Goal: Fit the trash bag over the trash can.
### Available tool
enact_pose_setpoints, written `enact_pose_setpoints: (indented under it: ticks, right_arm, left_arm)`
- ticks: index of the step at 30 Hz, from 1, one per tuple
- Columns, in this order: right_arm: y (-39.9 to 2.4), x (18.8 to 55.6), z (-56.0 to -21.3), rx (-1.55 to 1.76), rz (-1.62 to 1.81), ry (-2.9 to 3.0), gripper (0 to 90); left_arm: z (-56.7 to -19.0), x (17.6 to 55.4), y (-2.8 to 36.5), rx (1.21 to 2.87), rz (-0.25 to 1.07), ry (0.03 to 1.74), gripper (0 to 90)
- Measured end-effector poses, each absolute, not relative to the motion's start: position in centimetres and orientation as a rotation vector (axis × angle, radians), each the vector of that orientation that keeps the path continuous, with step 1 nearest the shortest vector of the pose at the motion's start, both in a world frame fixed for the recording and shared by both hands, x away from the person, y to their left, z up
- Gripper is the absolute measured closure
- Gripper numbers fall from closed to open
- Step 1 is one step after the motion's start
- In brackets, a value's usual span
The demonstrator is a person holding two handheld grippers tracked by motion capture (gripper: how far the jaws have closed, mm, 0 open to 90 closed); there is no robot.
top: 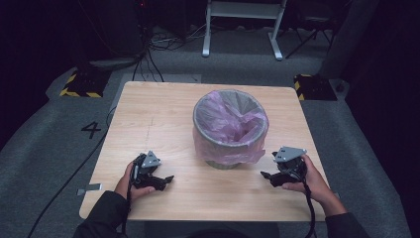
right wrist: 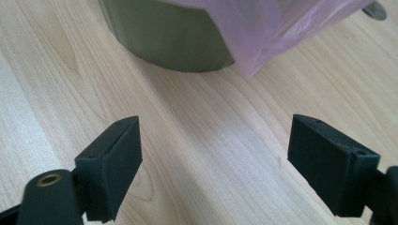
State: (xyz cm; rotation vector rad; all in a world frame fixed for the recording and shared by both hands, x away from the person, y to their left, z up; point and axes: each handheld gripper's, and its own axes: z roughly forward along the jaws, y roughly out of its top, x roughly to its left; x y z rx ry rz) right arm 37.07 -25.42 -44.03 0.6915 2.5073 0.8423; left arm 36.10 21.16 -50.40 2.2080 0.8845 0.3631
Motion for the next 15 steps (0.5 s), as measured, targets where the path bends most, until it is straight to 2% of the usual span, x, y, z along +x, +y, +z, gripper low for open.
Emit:
enact_pose_setpoints:
  ticks: [15]
  right_arm:
    - [-26.6,36.4,-46.6,0.765,0.801,2.494,18.3]
  left_arm:
    - [-50.4,36.1,21.2,2.208,0.362,0.885,14.9]
